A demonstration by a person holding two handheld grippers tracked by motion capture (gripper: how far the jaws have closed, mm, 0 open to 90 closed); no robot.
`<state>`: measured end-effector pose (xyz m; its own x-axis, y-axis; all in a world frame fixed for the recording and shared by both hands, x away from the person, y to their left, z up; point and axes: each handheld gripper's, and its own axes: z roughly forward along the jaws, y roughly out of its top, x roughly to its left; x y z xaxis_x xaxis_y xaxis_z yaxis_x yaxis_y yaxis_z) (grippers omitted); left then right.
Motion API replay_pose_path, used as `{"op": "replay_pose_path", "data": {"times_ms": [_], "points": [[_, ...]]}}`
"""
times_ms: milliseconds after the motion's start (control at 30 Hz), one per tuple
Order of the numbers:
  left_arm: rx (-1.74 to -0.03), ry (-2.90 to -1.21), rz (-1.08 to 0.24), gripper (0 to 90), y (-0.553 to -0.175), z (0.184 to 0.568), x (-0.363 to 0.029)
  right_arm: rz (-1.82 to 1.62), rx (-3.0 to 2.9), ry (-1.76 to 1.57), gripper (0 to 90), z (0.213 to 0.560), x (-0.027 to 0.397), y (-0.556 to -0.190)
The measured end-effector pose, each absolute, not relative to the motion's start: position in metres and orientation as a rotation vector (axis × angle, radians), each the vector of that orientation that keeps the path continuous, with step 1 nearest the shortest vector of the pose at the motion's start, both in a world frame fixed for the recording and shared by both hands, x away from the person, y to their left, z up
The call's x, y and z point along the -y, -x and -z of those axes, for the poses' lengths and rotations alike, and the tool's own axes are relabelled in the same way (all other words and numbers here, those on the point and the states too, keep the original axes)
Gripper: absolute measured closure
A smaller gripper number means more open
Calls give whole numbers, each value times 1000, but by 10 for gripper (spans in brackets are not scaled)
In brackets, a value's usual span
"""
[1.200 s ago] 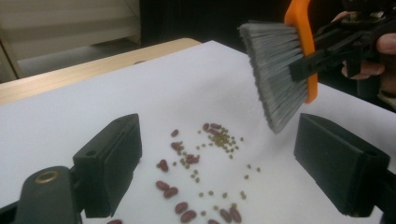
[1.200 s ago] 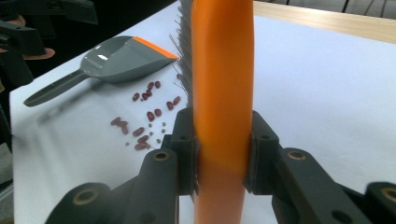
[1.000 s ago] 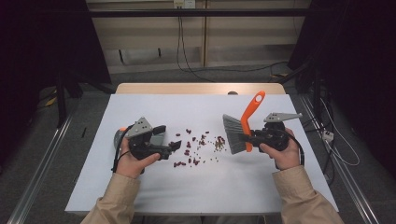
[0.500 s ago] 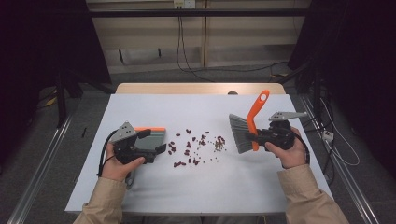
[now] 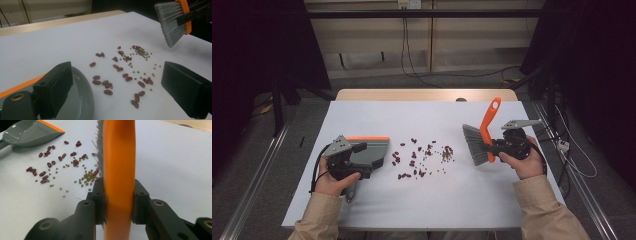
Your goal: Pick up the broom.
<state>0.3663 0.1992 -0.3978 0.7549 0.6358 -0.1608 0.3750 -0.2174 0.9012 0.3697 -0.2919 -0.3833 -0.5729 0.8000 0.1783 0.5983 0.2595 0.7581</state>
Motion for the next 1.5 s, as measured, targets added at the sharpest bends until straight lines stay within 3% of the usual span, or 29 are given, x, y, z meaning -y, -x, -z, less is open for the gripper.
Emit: {"op": "replay_pose_path", "data": {"times_ms": [467, 1500], "points": [[-800, -1830, -295, 100, -366, 401, -205, -1078, -2295, -1343, 703, 388, 301, -374], [-806, -1842, -297, 98, -365, 402, -205, -993, -2248, -1317, 697, 415, 250, -405]]}}
